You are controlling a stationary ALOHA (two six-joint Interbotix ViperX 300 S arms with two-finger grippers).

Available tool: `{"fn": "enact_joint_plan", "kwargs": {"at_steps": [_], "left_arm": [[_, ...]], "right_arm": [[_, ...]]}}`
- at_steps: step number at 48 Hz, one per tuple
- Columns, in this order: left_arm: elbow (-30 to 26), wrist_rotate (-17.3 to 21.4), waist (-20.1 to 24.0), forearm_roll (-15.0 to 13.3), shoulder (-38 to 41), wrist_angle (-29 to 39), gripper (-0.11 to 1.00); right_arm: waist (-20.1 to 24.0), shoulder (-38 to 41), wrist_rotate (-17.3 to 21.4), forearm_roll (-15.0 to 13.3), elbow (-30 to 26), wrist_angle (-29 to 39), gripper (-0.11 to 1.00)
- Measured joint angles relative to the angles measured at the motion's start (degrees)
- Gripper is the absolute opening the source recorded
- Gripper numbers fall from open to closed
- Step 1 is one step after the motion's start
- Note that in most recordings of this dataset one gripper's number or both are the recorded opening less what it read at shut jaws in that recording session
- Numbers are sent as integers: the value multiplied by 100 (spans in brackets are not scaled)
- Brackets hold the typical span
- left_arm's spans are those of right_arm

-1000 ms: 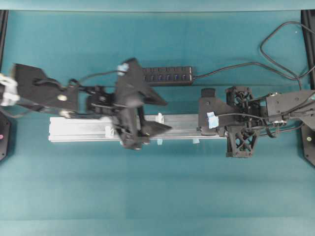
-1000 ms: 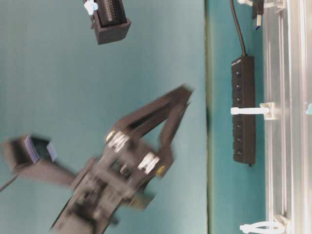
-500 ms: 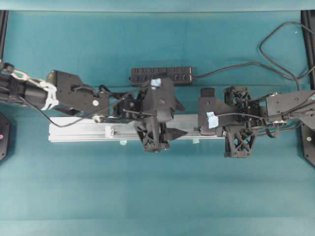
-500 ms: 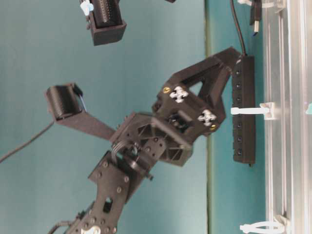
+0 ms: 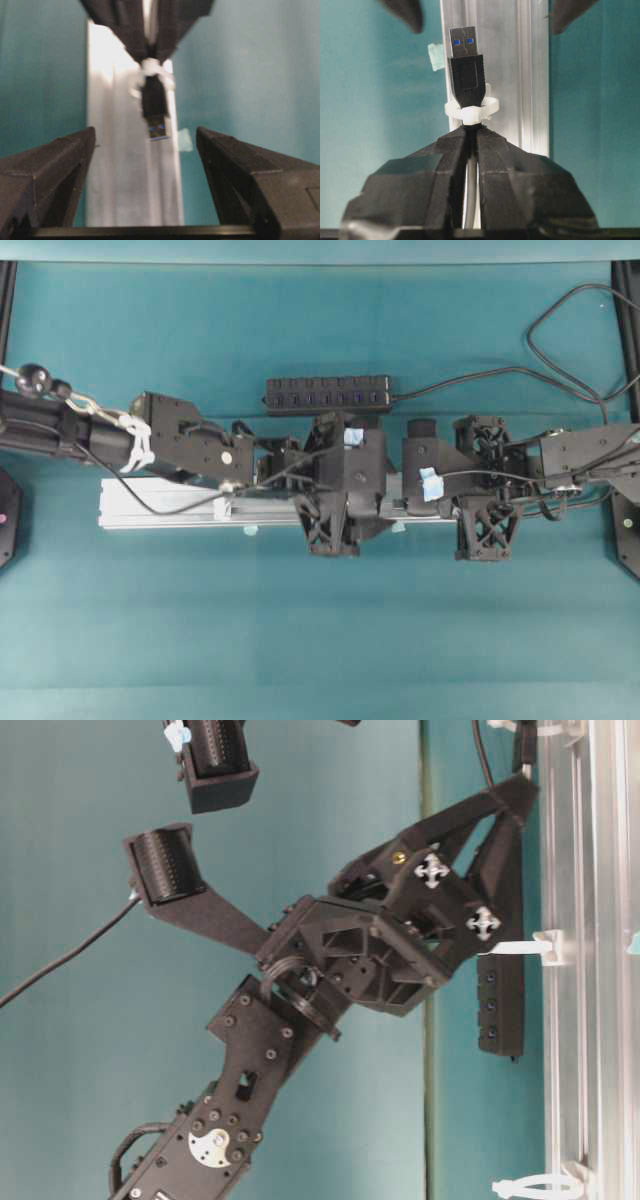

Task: Pass the USB cable through three rings with both arms.
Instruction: 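Grasp the USB plug emerging from the ring with the left gripper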

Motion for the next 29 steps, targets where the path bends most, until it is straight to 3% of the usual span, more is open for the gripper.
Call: {"fn": "enact_joint_plan", "kwargs": {"at_steps": [14, 29], "left_arm": [[-70, -475, -26, 0, 149, -70, 87], [-229, -510, -9, 0, 308, -123, 82]], "right_arm": [[0, 18, 0, -9, 0, -70, -8], [0, 26, 0, 0, 0, -70, -8]]}}
